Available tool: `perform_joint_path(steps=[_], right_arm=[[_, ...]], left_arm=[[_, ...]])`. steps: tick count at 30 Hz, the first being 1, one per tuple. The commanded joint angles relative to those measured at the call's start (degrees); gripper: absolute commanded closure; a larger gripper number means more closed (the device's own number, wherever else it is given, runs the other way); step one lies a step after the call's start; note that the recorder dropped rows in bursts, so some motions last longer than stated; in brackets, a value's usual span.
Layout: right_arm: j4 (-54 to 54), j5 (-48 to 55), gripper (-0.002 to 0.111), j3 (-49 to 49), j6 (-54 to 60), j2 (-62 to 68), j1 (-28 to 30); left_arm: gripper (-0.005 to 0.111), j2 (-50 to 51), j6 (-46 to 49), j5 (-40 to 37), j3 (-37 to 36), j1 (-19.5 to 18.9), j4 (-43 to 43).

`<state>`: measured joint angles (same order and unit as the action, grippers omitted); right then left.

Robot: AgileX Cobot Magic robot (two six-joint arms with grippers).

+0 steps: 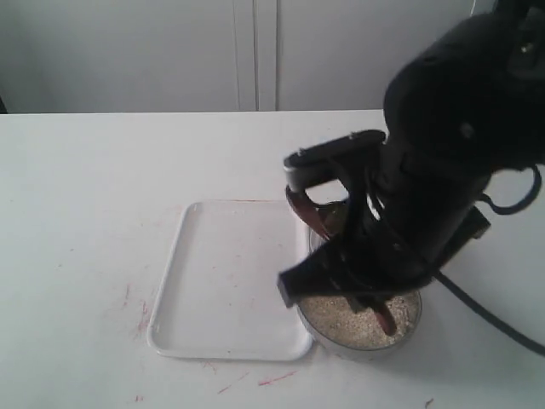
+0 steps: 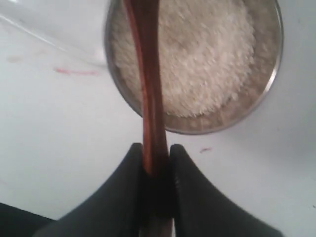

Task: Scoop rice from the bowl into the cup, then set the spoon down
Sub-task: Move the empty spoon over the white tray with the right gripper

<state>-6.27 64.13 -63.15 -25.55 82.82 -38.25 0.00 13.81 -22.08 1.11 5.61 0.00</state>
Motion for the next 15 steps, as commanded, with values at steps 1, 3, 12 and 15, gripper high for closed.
perform_joint_path(steps=[1,3,12,15], right_arm=[[2.9,-0.5,0.108,-12.3,-4.1,6.9,0.0],[5.7,-3.1,0.108,-18.4,-6.7,12.8,0.0],[13.3,-8.2,0.108,-26.1,-10.7,29.0,0.0],[13.2,-6.4,0.108,-26.1,-11.3,31.4,0.0]], left_arm=[[0.092,0.0,-0.3,-2.8,-0.5,0.3,-0.3],[0.092,0.0,-0.3,-2.8,-0.5,0.3,-0.3],[0.092,0.0,-0.3,-2.8,-0.5,0.3,-0.3],[0.092,0.0,-0.3,-2.8,-0.5,0.3,-0.3]])
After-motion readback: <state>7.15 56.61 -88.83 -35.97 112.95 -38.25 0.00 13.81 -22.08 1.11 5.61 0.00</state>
